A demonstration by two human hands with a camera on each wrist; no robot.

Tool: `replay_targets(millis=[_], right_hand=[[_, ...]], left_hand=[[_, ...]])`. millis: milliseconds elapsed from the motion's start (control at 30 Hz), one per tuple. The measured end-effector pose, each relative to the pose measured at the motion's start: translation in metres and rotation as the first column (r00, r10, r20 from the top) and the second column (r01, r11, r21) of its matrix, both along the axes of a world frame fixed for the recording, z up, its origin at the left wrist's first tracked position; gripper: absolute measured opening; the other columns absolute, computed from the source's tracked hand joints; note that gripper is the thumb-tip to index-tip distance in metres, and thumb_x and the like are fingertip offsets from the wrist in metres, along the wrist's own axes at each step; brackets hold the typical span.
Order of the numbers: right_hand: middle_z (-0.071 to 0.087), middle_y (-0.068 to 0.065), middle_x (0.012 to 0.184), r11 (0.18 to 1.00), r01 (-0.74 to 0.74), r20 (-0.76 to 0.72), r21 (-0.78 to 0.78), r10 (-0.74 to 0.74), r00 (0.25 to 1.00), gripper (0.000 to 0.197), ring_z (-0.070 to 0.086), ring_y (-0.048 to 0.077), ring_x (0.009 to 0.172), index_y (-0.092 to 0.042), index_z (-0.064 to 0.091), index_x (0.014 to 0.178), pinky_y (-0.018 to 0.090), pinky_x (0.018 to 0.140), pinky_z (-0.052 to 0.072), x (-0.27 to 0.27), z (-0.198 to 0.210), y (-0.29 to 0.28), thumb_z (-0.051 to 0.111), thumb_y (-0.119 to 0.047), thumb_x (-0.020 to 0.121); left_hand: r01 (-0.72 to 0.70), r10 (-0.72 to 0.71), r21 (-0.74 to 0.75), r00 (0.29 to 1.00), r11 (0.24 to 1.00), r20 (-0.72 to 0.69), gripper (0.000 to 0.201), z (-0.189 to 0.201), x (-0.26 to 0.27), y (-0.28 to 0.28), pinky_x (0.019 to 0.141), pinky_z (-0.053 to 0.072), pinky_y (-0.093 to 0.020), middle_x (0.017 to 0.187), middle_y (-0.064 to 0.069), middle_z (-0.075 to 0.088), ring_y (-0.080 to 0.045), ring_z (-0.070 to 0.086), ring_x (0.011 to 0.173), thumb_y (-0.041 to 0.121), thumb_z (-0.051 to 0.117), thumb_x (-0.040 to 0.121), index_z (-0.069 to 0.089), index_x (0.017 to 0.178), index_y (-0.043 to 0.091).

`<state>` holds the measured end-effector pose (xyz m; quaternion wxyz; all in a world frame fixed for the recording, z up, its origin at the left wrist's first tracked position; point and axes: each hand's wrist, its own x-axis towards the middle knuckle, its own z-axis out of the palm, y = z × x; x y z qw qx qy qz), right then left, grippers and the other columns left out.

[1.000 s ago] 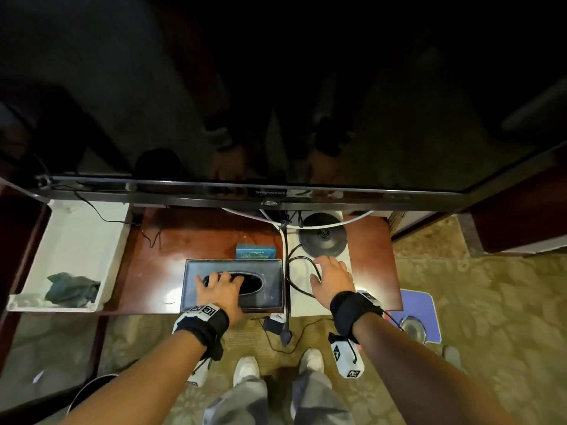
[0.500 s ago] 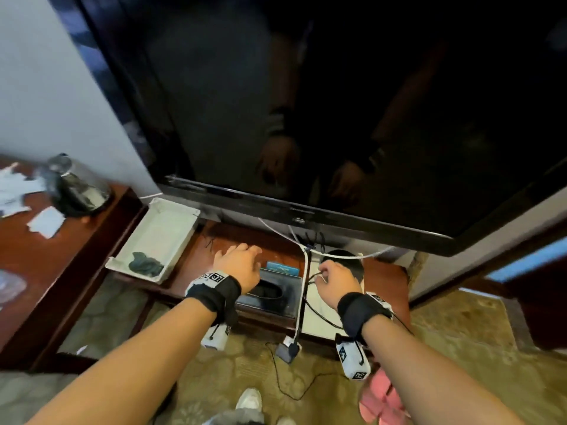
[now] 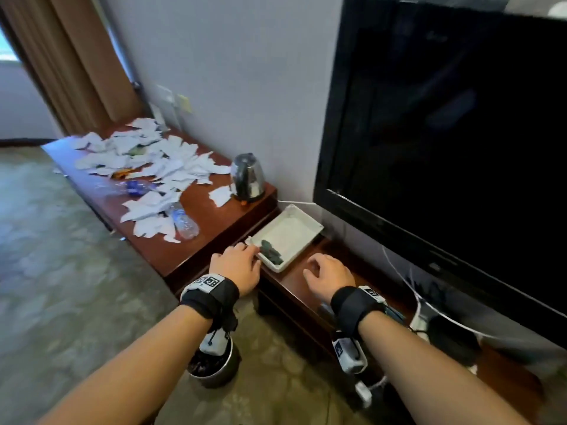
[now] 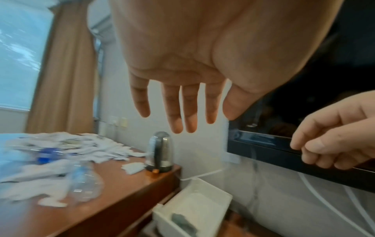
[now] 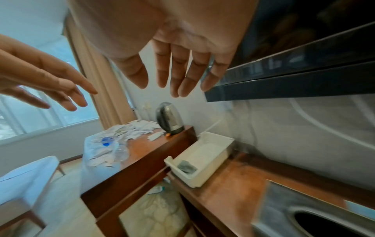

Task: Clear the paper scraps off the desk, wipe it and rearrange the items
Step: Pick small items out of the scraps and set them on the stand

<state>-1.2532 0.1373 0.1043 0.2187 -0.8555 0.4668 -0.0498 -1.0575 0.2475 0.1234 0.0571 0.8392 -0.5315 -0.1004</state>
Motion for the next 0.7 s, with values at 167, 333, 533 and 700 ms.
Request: replay_targets(millis=[167,333,533,700], right_hand=[[0.065,-0.002,0.112,0.994,-0.111,0.037,-0.016,0.111,0.993,0.030,0.060,0.023,0.106,-0.026,0.062,0.113,0.036,0.092,0.049,0.142,0.008,0.056,0.054,-0.041,0.088],[0.063,-0.004,0.113,0.978,-0.207,0.015,-0.016,0.207,0.978,0.034,0.059,0.019,0.105,-0.026,0.059,0.118,0.035,0.090,0.049,0.263,0.011,0.108,0.052,-0.044,0.089],[0.064,-0.007,0.107,0.961,-0.275,0.022,-0.029,0.275,0.961,0.031,0.061,0.015,0.099,-0.027,0.061,0.114,0.034,0.089,0.049,0.378,0.017,0.155,0.053,-0.046,0.090],[0.065,-0.009,0.101,0.955,-0.295,0.041,0.028,0.294,0.955,0.030,0.060,0.009,0.091,-0.027,0.062,0.113,0.030,0.084,0.053,0.456,0.010,0.161,0.055,-0.045,0.090]], left_hand=[[-0.117,0.116,0.014,0.992,0.993,0.039,0.042,0.009,0.118,0.078,0.098,0.040,-0.046,0.131,0.002,0.053,-0.023,0.050,0.123,0.046,0.038,0.097,0.047,0.136,0.033],[-0.228,0.223,0.053,0.972,0.972,0.078,0.044,0.018,0.232,0.155,0.100,0.040,-0.047,0.134,0.001,0.052,-0.025,0.049,0.125,0.048,0.037,0.098,0.046,0.139,0.033],[-0.333,0.329,0.055,0.941,0.941,0.073,0.043,0.015,0.335,0.208,0.100,0.039,-0.046,0.136,0.002,0.052,-0.025,0.048,0.125,0.048,0.037,0.098,0.046,0.138,0.035],[-0.360,0.358,0.047,0.932,0.932,0.045,0.043,0.008,0.402,0.207,0.100,0.039,-0.045,0.135,0.003,0.051,-0.023,0.047,0.126,0.048,0.037,0.098,0.045,0.138,0.035]])
